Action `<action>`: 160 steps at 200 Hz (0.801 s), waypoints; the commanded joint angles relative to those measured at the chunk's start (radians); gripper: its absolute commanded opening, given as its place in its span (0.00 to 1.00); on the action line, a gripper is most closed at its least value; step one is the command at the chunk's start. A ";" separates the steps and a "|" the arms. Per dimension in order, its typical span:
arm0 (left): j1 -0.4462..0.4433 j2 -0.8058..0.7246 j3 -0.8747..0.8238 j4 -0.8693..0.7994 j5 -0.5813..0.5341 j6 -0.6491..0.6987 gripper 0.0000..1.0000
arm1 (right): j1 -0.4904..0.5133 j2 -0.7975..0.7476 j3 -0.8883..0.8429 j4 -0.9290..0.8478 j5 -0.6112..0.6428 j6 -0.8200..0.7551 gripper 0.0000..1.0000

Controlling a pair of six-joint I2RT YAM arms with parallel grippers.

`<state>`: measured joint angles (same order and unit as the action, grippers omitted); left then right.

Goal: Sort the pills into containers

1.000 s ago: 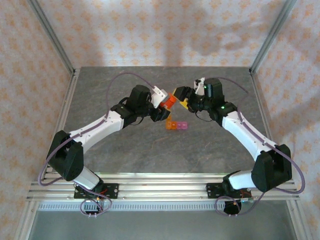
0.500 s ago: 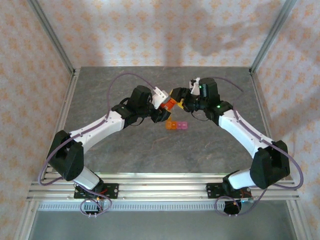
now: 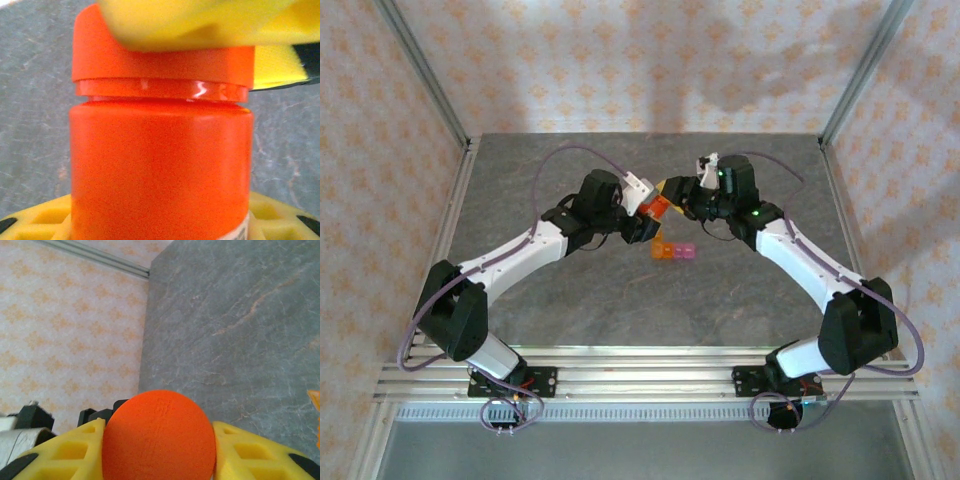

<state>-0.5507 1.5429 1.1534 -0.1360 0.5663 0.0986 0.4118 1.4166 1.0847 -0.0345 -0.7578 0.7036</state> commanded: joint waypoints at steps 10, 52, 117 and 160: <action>0.046 -0.023 0.023 0.147 0.254 -0.126 0.00 | -0.071 -0.026 -0.065 0.108 -0.088 -0.142 0.32; 0.074 -0.003 0.009 0.254 0.428 -0.260 0.00 | -0.128 -0.047 -0.080 0.174 -0.229 -0.189 0.31; 0.058 -0.004 0.024 0.099 0.153 -0.086 0.00 | -0.128 -0.114 0.014 -0.014 -0.102 -0.118 0.77; -0.010 -0.023 0.032 0.006 -0.056 0.085 0.00 | -0.128 -0.097 0.032 -0.091 -0.017 0.028 0.81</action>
<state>-0.5228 1.5642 1.1526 -0.0715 0.6605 0.0547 0.2844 1.3319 1.0958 -0.0769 -0.8467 0.6296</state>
